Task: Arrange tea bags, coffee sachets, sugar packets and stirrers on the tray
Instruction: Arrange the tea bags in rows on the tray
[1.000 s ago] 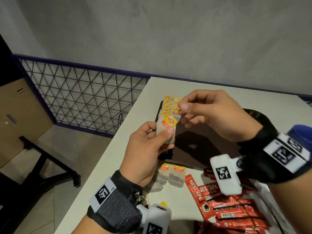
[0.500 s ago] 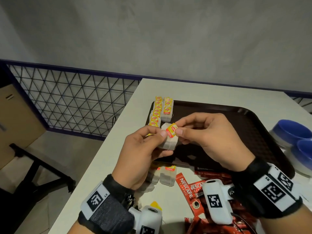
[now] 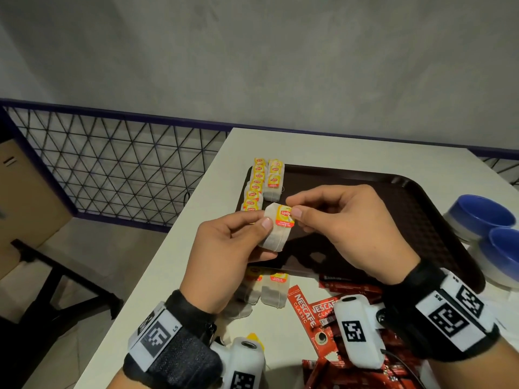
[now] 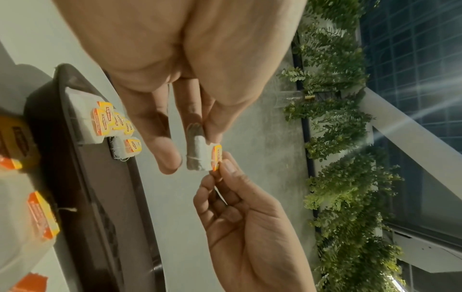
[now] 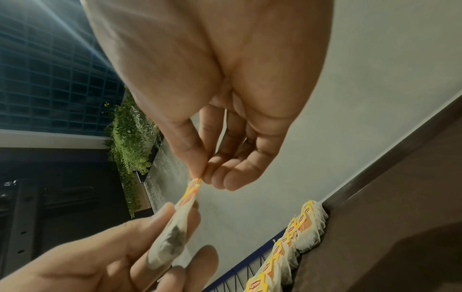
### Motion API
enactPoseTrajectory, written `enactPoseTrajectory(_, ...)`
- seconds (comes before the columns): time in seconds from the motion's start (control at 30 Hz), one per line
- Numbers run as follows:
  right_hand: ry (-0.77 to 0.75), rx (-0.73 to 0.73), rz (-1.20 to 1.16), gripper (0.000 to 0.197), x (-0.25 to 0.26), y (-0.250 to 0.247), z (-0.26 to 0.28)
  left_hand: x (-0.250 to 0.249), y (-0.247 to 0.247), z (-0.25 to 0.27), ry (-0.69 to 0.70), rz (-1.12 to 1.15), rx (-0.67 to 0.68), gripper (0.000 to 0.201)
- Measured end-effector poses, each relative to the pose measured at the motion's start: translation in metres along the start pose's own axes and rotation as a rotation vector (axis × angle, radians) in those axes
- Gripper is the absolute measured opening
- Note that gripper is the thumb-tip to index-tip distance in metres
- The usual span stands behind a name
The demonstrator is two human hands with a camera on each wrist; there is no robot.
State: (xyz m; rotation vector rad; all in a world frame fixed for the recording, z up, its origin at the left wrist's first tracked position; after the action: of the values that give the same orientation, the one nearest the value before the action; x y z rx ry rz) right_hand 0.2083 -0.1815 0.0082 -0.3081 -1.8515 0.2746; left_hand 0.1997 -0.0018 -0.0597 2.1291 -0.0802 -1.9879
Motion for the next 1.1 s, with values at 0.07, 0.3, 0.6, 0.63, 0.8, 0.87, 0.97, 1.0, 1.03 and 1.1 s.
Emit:
enactPoseTrajectory(0.07,-0.002,0.004,-0.002,0.014,-0.0007,0.0012,0.0005,0.0015,0.0025,0.0009,-0.009,0.007,0.015,0.024)
enactPoseTrajectory(0.3,-0.006,-0.017,-0.016,0.01,-0.0041,0.0016,-0.0012,0.0082,0.0083,0.001,-0.06,0.06,0.054,0.022)
enactPoseTrajectory(0.6,0.014,0.008,-0.095,0.01,-0.0045,0.0024,-0.001,0.0086,0.0094,0.0026,-0.076,0.078,0.074,0.022)
enactPoseTrajectory(0.63,0.011,0.009,-0.095,0.01,-0.0036,0.0021,-0.0008,0.0076,0.0099,0.0031,-0.075,0.081,0.079,0.023)
enactPoseTrajectory(0.8,0.024,0.047,-0.147,0.018,-0.0001,0.0051,0.002,0.0031,0.0087,0.0034,-0.036,0.067,0.066,0.033)
enactPoseTrajectory(0.87,0.021,0.049,-0.163,0.02,0.0012,0.0059,0.0026,0.0026,0.0073,0.0029,-0.023,0.063,0.06,0.032)
enactPoseTrajectory(0.97,0.009,0.028,-0.158,0.018,0.0024,0.0048,0.0024,0.0022,0.0069,0.0025,-0.016,0.056,0.065,0.03)
enactPoseTrajectory(1.0,0.004,0.026,-0.154,0.017,0.0025,0.0048,0.0025,0.0021,0.007,0.0025,-0.015,0.054,0.065,0.03)
enactPoseTrajectory(1.03,0.003,0.026,-0.152,0.016,0.0027,0.005,0.0027,0.0017,0.0068,0.0026,-0.013,0.051,0.063,0.031)
enactPoseTrajectory(1.1,0.007,0.031,-0.154,0.015,0.0025,0.0057,0.0032,0.0009,0.0053,0.002,-0.008,0.046,0.049,0.029)
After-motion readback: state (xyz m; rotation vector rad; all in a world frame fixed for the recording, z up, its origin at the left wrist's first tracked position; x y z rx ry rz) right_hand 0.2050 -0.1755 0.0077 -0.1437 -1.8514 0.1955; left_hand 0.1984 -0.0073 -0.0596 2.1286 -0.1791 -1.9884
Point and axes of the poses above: each hand's wrist, its own z-axis away from the middle knuckle, its own y-axis out of the palm, x = y × z, the point moved 10 cm from there along -z, towards the middle knuckle, and after that the axes turned 8 degrees about -x, right-handed, at the moved point
